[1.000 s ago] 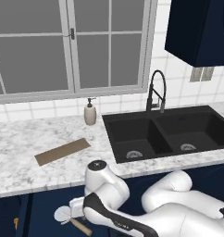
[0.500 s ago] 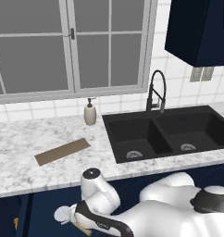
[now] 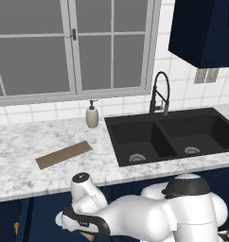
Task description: Pick the pizza cutter from the drawer and place it on the counter.
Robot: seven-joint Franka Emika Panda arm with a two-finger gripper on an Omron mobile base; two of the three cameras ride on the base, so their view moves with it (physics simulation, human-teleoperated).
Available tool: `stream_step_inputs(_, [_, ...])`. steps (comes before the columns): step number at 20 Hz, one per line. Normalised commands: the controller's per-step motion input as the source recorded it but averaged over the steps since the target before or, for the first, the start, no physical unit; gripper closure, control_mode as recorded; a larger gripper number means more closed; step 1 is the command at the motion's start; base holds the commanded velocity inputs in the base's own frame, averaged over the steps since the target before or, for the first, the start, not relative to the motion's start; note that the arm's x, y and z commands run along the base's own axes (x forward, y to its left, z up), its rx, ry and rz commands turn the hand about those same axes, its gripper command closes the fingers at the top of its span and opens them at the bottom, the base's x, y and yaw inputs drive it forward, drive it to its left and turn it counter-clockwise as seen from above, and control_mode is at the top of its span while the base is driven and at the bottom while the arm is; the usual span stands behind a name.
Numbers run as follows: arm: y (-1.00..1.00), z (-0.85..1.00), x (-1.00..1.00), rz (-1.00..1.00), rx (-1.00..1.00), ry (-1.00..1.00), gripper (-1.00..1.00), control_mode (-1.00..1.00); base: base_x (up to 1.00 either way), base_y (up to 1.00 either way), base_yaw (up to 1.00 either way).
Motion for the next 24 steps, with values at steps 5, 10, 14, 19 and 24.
stream_step_inputs(5, [0.0,-0.56,0.04,0.05,0.0,0.0,-1.0,-1.0,0.0,0.0,0.0])
stream_step_inputs(10, [0.07,-0.45,0.0,0.04,0.0,0.0,-1.0,-1.0,0.0,0.0,0.0])
stream_step_inputs(14, [0.11,-0.36,0.0,0.03,0.0,0.0,-1.0,-1.0,0.0,0.0,0.0])
stream_step_inputs(19, [0.14,-0.26,0.0,0.02,0.0,0.0,-1.0,-1.0,0.0,0.0,0.0])
stream_step_inputs(24, [0.0,0.0,0.0,0.0,0.0,0.0,-1.0,-1.0,0.0,0.0,0.0])
